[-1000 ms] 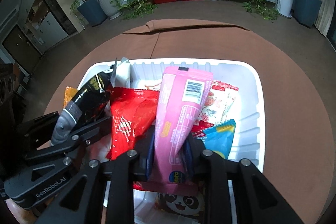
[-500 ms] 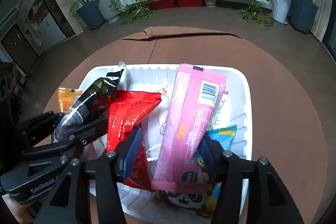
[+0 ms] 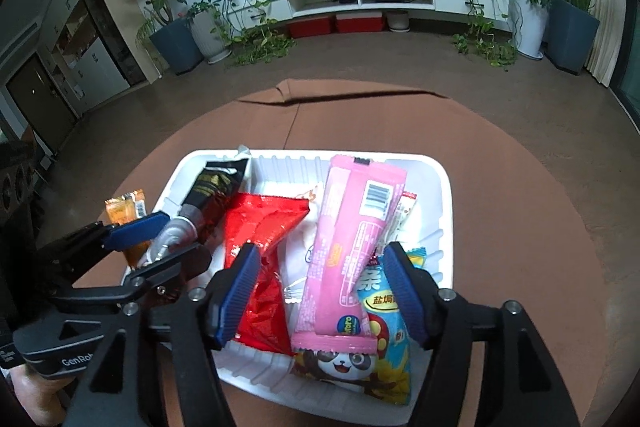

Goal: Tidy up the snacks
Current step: 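Carry both packets over the white tray and open both tools to release them, then withdraw both tools from the tray back over the remaining snacks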

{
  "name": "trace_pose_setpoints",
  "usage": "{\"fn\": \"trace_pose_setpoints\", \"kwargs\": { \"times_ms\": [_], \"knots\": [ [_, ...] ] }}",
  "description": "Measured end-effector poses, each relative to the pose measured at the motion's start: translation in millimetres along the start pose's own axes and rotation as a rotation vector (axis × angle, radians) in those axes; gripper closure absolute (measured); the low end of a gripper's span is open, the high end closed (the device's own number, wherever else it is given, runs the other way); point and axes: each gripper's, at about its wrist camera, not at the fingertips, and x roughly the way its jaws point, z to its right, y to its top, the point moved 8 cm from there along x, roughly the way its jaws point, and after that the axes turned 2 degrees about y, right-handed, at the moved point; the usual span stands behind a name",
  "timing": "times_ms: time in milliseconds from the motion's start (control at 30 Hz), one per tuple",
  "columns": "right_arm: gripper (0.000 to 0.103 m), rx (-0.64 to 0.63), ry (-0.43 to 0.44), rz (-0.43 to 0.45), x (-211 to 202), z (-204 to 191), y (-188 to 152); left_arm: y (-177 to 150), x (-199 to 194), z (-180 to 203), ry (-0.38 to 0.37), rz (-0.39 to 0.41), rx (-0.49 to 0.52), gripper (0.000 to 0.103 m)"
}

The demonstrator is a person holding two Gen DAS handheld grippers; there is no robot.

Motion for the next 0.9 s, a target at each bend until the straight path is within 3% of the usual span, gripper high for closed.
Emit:
{"fn": "trace_pose_setpoints", "kwargs": {
  "times_ms": [67,133,200,367,633,800,900],
  "knots": [
    [0.031,0.017,0.009,0.026,-10.0,0.7,2.7,-0.9,-9.5,1.6,-0.001,0.016,-0.003,0.024],
    [0.018,0.036,0.045,0.072,-24.9,-0.5,5.5,-2.4,-20.9,3.8,-0.004,0.030,-0.004,0.009],
    [0.000,0.052,0.098,0.134,-43.0,-3.3,8.0,-5.1,-32.0,8.0,-0.006,0.042,0.002,0.000],
    [0.000,0.018,0.168,0.211,-78.7,-16.5,4.8,-17.7,-63.4,17.6,0.019,0.067,0.041,0.000],
    [0.000,0.024,0.244,0.289,-125.9,-27.4,-20.7,-41.1,-129.8,46.7,0.083,0.189,0.147,0.000],
    [0.000,0.007,0.229,0.297,-145.0,-28.2,-42.9,-65.5,-151.1,57.2,0.123,0.176,0.178,0.000],
    [0.000,-0.017,0.197,0.284,-151.4,-29.9,-61.0,-89.0,-153.4,58.0,0.108,0.136,0.166,0.000]
  ]
}}
